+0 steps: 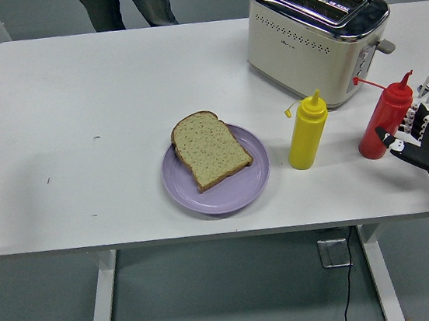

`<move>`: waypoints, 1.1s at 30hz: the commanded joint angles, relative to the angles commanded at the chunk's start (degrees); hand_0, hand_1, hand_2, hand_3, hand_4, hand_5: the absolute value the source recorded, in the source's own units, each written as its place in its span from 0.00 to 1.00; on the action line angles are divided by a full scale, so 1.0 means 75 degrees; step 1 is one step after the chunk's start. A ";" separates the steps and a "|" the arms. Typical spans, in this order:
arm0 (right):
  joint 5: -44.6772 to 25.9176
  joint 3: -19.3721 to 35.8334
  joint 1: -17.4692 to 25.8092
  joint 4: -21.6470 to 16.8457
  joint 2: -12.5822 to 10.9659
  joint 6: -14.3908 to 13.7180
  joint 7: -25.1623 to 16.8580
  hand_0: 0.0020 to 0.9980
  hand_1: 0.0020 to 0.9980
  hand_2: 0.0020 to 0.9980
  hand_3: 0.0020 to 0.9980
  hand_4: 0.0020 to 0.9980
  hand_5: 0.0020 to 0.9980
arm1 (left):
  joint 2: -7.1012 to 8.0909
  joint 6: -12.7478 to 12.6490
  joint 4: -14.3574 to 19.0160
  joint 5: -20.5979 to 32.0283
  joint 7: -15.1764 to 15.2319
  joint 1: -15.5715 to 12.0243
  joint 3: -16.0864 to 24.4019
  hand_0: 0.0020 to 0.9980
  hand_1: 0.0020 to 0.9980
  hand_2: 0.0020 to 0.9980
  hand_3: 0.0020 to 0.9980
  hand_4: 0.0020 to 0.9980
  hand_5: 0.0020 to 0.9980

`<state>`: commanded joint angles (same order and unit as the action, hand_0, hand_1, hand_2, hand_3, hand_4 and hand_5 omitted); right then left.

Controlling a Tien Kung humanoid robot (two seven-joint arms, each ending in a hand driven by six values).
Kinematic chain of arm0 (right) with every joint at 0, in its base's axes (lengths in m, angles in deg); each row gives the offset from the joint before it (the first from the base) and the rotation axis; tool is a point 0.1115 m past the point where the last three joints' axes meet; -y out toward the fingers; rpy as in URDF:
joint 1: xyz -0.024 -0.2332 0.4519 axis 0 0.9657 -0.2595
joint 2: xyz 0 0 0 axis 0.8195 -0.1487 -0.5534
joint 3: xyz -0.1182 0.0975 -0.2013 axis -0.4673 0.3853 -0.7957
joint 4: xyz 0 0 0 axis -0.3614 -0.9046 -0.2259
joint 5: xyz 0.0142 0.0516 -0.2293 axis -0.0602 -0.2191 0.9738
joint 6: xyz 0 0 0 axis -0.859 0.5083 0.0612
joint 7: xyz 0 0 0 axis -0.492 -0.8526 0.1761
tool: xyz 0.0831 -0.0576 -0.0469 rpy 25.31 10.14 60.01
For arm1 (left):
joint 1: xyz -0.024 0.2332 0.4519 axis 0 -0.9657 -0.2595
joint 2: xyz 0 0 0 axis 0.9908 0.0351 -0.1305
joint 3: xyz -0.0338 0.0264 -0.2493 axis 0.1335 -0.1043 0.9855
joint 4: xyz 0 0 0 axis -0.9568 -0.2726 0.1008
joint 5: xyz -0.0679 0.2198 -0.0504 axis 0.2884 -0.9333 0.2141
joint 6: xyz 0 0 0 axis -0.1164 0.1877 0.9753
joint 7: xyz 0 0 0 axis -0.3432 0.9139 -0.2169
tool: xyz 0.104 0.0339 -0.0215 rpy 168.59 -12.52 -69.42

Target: Pick up the cup,pour liquid into bread,place the cup on the desk

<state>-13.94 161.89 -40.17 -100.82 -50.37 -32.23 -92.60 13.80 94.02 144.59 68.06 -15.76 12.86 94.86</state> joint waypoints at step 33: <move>-0.0418 0.0459 0.0005 -0.1055 -0.0208 -0.0389 -0.0257 0.41 0.52 0.52 0.69 0.68 0.12 | 0.0000 0.0000 0.0017 -0.0002 -0.0001 0.0017 0.0080 0.83 0.82 0.86 0.82 0.65 1.00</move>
<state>-17.07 165.33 -40.13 -108.73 -51.93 -35.14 -94.53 13.80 94.02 144.72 68.05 -15.76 12.99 95.46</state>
